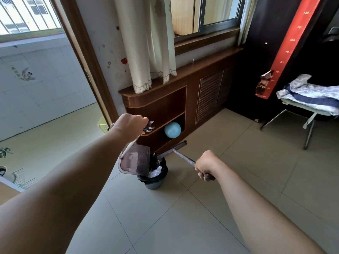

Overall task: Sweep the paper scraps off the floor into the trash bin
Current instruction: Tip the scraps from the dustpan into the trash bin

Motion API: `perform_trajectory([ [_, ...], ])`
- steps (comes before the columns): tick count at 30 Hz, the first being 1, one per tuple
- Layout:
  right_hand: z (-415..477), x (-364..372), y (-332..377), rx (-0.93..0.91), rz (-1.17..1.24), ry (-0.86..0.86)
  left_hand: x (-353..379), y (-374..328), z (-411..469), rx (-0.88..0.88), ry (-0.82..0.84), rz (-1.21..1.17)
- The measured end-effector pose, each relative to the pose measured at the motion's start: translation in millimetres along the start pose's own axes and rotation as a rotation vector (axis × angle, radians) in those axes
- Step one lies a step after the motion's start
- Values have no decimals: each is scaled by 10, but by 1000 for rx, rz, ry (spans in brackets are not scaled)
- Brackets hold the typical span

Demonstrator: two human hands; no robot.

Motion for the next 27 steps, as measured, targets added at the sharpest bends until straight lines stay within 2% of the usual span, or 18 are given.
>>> perform_trajectory([
  [6, 89, -136, -121, 39, -58, -35, -30, -28, 5, -23, -12, -7],
  [11, 44, -179, -91, 43, 9, -11, -60, -54, 19, -26, -20, -6],
  [19, -52, -394, 161, 102, 179, 162, -296, -56, 147, -47, -33, 7],
  [27, -29, -573, 189, 66, 74, 215, -467, -20, 284, -113, -50, -13],
])
Point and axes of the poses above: each hand's wrist, its own z-axis towards the middle knuckle, its own x-axis out of the palm, y = z × x, the point moved 3 cm from there along z, towards the middle knuckle, and after that the axes turned 15 degrees about x, right-handed, at the moved point
